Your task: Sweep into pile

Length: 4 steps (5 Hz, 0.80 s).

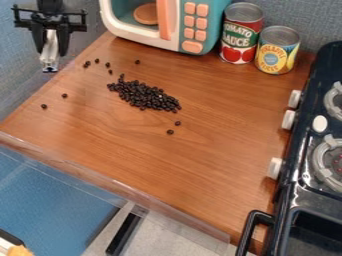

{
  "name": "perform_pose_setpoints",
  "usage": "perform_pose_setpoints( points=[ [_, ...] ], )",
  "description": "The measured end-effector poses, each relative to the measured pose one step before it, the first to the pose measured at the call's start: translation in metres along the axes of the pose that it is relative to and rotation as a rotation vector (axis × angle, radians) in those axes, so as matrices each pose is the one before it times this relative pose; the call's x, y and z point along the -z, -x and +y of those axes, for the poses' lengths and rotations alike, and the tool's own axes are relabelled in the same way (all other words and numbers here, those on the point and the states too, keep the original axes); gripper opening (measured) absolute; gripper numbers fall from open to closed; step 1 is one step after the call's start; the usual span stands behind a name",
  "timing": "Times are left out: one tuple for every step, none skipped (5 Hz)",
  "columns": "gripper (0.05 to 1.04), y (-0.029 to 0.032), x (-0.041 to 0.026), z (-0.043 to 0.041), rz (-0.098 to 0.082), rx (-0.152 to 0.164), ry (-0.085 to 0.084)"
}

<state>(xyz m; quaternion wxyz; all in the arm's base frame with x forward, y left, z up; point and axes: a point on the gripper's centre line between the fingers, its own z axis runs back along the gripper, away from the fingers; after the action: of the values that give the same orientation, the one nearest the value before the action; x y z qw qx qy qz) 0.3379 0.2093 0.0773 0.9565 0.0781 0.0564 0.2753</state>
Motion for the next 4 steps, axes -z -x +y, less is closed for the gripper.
perform_pose_setpoints(
  points=[
    [0.385,-0.01223,0.01111,0.00490,0.0011,0.1934,-0.0541],
    [0.386,-0.00383,0.00986,-0.00172,-0.0374,0.1862,-0.0047],
    [0.386,0.00551,0.01186,-0.00500,-0.0300,0.0906,-0.0086],
    [0.386,-0.00187,-0.00177,-0.00259,-0.1006,0.0526,-0.0101]
  ],
)
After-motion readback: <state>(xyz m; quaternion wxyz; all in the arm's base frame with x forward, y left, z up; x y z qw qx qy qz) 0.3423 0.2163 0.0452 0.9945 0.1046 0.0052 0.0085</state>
